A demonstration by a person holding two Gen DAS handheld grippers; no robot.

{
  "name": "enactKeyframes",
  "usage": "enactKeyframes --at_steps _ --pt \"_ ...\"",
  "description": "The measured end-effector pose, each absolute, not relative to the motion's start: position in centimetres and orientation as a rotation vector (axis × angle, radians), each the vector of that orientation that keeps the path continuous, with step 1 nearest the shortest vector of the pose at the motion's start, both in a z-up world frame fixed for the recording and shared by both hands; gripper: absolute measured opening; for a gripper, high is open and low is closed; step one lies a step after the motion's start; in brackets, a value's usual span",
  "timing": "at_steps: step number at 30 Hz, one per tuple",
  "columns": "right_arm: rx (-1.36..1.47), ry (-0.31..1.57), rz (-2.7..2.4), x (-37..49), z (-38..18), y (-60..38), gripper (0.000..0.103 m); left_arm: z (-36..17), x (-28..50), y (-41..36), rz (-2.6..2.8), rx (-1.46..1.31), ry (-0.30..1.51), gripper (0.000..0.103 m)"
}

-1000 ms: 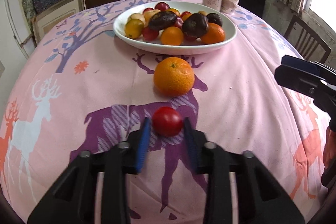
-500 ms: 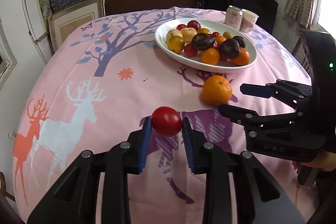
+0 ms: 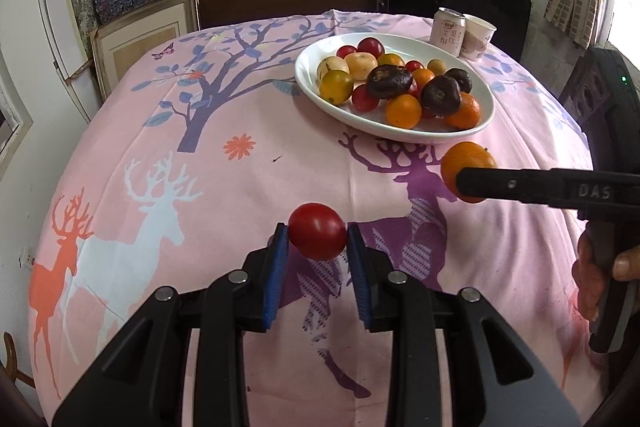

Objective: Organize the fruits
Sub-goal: 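Carry the tomato and orange onto the white plate and release them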

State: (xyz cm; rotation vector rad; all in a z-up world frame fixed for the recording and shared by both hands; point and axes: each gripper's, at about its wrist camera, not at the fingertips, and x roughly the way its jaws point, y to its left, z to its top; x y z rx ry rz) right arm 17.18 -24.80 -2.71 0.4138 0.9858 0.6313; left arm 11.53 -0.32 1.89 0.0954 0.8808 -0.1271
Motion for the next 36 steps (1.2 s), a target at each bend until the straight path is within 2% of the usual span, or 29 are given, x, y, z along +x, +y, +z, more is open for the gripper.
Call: enactKeyframes --at_steps 8,18,26,33,36 --pt "0.591 0.97 0.679 16.4 -1.6 -29.7 0.047 2.9 13.0 -3.4 -0.15 0.125 0.868 0.029" --pt "0.484 0.867 0.546 17.5 1.3 -32.6 0.047 3.5 17.7 -7.1 -0.139 0.188 0.858 0.029" --pt "0.376 0.795 0.445 21.9 2.5 -32.4 0.047 3.2 22.1 -6.7 -0.137 0.078 0.857 0.029" --pt "0.422 0.788 0.455 25.8 1.9 -30.1 0.047 1.9 26.6 -6.0 -0.073 -0.015 0.881 0.029" --pt "0.451 0.79 0.436 27.2 1.5 -29.8 0.047 1.9 27.7 -5.5 -0.064 -0.049 0.877 0.033"
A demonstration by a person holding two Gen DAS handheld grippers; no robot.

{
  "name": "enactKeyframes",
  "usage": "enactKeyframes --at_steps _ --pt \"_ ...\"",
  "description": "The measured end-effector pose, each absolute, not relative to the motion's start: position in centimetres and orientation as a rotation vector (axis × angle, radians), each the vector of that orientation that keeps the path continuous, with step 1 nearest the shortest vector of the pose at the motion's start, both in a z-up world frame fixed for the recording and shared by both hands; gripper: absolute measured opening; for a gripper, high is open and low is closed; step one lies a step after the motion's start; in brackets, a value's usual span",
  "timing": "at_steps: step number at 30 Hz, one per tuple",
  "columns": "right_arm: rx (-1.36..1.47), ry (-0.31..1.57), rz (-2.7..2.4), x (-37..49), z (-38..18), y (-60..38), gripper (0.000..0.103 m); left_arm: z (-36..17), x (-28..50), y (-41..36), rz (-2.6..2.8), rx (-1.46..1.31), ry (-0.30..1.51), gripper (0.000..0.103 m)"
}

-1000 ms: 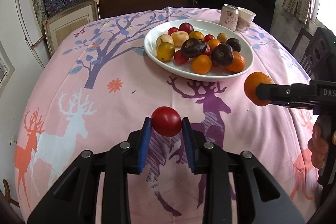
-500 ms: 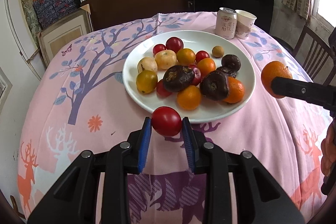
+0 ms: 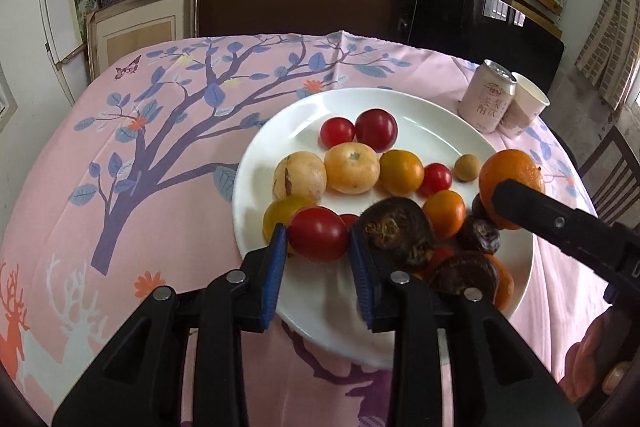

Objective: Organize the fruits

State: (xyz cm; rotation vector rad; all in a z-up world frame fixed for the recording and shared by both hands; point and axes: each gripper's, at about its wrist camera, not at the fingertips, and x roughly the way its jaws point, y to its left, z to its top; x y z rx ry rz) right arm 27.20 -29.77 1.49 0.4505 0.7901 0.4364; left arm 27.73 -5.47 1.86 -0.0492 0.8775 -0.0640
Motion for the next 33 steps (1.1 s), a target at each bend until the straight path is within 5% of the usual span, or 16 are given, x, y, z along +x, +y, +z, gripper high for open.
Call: enactKeyframes --at_steps 2,4,23,33 --pt "0.465 0.785 0.419 27.9 1.2 -29.8 0.049 1.8 28.2 -5.3 -0.027 -0.042 0.875 0.051" --pt "0.528 0.784 0.424 28.4 1.0 -30.4 0.063 1.9 28.2 -4.8 -0.004 -0.045 0.862 0.073" --pt "0.409 0.798 0.389 20.0 1.7 -35.0 0.066 3.2 18.8 -5.0 -0.075 0.103 0.838 0.078" --pt "0.191 0.861 0.244 11.2 0.1 -34.4 0.085 0.9 12.4 -3.9 -0.099 0.138 0.896 0.079"
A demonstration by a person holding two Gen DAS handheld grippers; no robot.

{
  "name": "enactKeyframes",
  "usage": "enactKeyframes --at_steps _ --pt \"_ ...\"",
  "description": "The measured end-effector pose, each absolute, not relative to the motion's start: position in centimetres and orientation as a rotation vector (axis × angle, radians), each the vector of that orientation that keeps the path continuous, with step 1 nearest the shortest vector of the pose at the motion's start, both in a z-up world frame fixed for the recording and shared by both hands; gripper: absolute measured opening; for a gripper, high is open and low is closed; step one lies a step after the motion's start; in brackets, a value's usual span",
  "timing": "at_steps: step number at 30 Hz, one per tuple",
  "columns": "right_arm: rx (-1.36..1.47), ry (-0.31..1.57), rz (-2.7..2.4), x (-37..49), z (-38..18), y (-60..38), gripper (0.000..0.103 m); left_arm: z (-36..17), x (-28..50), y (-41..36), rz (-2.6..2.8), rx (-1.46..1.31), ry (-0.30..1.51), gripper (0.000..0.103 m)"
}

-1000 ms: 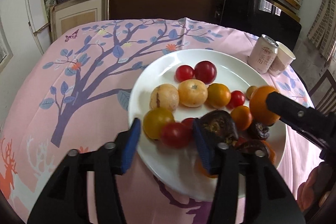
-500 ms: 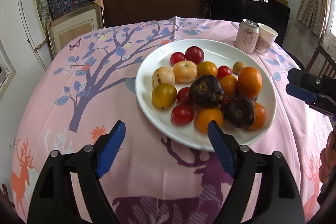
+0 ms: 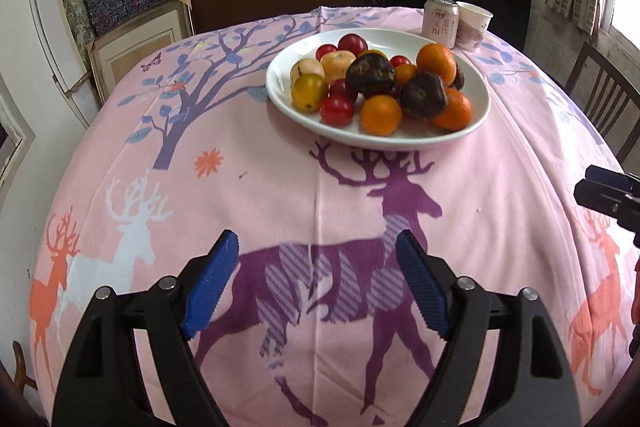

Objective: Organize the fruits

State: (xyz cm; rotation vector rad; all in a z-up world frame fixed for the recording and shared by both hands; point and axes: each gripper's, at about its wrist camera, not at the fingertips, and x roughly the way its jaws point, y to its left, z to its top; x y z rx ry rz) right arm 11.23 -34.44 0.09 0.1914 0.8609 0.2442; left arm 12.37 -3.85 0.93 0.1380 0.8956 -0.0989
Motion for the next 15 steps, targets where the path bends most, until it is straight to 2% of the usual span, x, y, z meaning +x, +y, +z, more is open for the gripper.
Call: enactKeyframes --at_steps 4,15 --pt "0.077 0.873 0.207 8.7 -0.9 -32.9 0.086 0.3 10.2 -2.8 -0.097 0.091 0.906 0.079" --pt "0.086 0.928 0.218 6.2 -3.0 -31.0 0.086 -0.2 7.7 -1.3 -0.076 0.033 0.909 0.08"
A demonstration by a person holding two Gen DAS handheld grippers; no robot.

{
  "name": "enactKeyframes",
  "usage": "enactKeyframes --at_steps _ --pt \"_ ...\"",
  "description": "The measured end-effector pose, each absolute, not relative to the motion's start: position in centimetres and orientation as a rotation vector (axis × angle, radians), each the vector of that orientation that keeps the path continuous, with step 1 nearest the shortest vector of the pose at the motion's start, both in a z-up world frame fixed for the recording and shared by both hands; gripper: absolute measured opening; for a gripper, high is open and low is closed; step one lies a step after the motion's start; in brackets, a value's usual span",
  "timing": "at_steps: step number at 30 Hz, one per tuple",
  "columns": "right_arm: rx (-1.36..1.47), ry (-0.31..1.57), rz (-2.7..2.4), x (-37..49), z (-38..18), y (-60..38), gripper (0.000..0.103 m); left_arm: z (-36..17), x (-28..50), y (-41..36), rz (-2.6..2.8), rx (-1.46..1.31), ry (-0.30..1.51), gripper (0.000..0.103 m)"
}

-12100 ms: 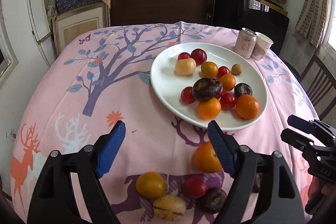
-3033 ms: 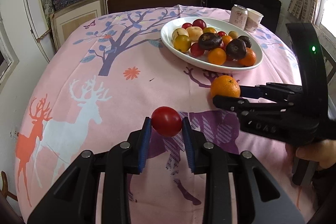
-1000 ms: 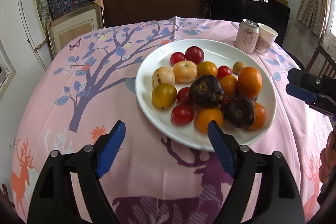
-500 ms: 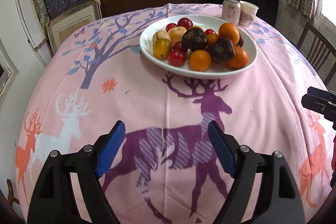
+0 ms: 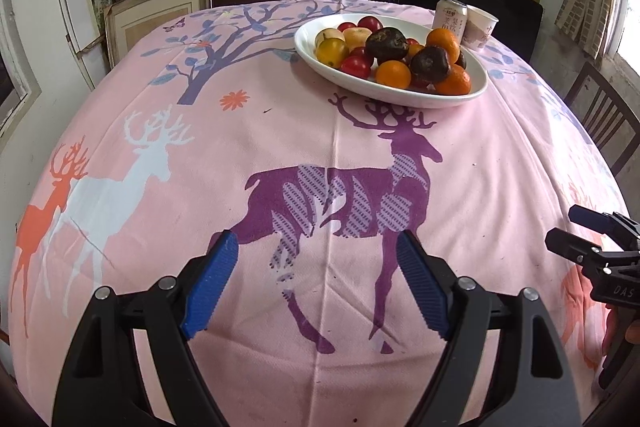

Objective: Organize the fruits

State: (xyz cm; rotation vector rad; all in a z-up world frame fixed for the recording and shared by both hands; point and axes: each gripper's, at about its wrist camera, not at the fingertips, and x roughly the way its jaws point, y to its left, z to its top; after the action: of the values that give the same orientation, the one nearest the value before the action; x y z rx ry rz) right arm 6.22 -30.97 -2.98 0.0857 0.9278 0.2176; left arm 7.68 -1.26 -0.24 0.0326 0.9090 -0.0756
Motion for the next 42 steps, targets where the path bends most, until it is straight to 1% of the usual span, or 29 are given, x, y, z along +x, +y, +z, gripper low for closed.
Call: enactKeyframes --at_steps 17,23,24,25,28,35,38,42 --pt "0.036 0.937 0.19 5.8 -3.7 -30.0 0.086 -1.8 8.3 -0.8 -0.054 0.013 0.942 0.08" --pt "0.015 0.944 0.193 5.8 -4.0 -29.6 0.092 -2.9 8.7 -0.7 -0.036 0.019 0.977 0.08" --pt "0.009 0.95 0.196 5.9 -4.1 -29.5 0.099 -3.1 8.7 -0.7 -0.037 0.02 0.984 0.082" --pt "-0.01 0.96 0.194 5.9 -4.3 -29.2 0.1 -3.2 8.7 -0.8 -0.045 0.027 0.978 0.086" --pt "-0.083 0.974 0.158 6.0 -4.6 -28.2 0.1 -3.5 8.5 -1.1 -0.038 0.048 0.969 0.09" --pt "-0.088 0.975 0.155 6.0 -4.6 -28.2 0.1 -3.6 8.5 -1.0 -0.048 0.038 0.96 0.091" --pt "-0.088 0.975 0.155 6.0 -4.6 -28.2 0.1 -3.7 8.6 -1.3 -0.068 0.043 0.975 0.099" --pt "-0.087 0.975 0.155 6.0 -4.6 -28.2 0.1 -3.7 8.6 -1.5 -0.064 0.05 0.975 0.099"
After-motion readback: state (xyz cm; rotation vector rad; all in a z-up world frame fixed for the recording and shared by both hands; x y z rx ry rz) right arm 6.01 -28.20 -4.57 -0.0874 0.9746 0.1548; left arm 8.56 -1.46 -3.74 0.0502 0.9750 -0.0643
